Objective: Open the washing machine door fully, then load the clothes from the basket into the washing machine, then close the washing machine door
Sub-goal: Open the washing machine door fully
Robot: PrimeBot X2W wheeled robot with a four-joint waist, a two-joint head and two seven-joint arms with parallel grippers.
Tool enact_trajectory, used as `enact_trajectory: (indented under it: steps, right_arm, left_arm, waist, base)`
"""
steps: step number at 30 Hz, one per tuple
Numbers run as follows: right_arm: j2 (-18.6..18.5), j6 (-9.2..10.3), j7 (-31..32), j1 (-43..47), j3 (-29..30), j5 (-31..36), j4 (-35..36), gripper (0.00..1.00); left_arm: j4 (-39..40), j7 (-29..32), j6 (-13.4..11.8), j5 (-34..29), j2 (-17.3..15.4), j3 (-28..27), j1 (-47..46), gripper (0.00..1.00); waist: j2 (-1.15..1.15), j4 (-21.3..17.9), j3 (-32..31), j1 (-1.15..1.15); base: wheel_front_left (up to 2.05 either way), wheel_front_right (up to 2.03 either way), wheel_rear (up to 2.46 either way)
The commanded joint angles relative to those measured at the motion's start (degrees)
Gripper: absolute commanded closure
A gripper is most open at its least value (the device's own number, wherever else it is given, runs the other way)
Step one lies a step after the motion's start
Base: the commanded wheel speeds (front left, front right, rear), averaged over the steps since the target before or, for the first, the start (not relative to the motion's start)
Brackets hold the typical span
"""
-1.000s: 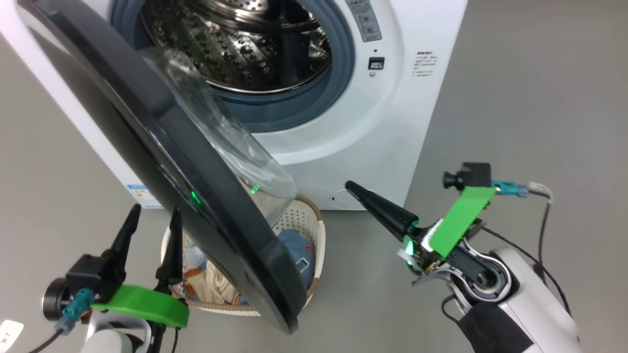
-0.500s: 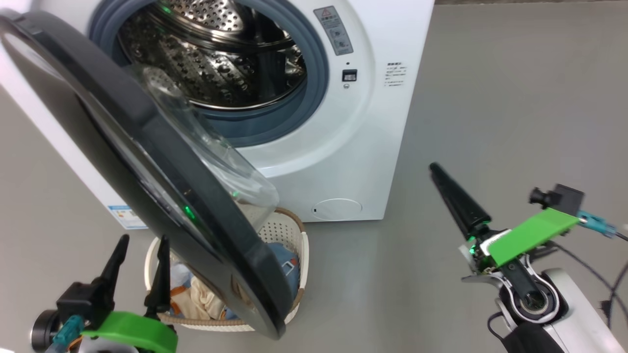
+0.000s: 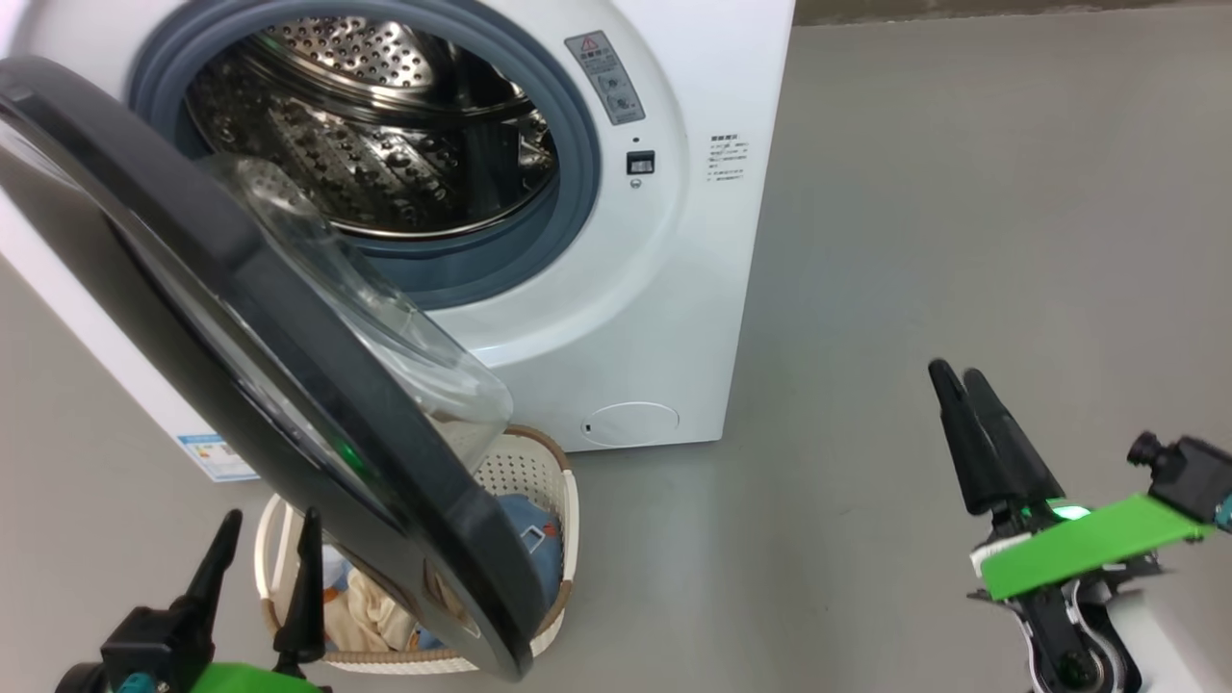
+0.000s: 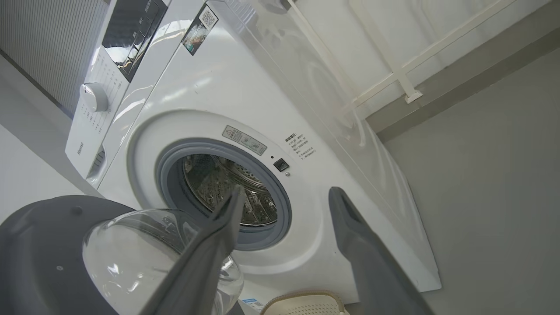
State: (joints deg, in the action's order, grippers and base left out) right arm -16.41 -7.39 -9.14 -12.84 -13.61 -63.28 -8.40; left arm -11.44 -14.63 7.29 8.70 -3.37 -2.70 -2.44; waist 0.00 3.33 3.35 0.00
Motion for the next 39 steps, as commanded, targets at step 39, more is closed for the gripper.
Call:
enact_trajectory:
  steps: [39]
  right_arm:
    - [7.59, -0.1, -5.86, 6.57, 12.69, 47.95, -0.95, 0.0]
  left_arm:
    - [3.02, -0.37, -1.13, -1.05, 0.34, -4.05, 0.98, 0.0]
  waist:
    - [0.0, -1.12, 0.41, 0.0]
  base:
    - [0.0, 0.0, 0.0]
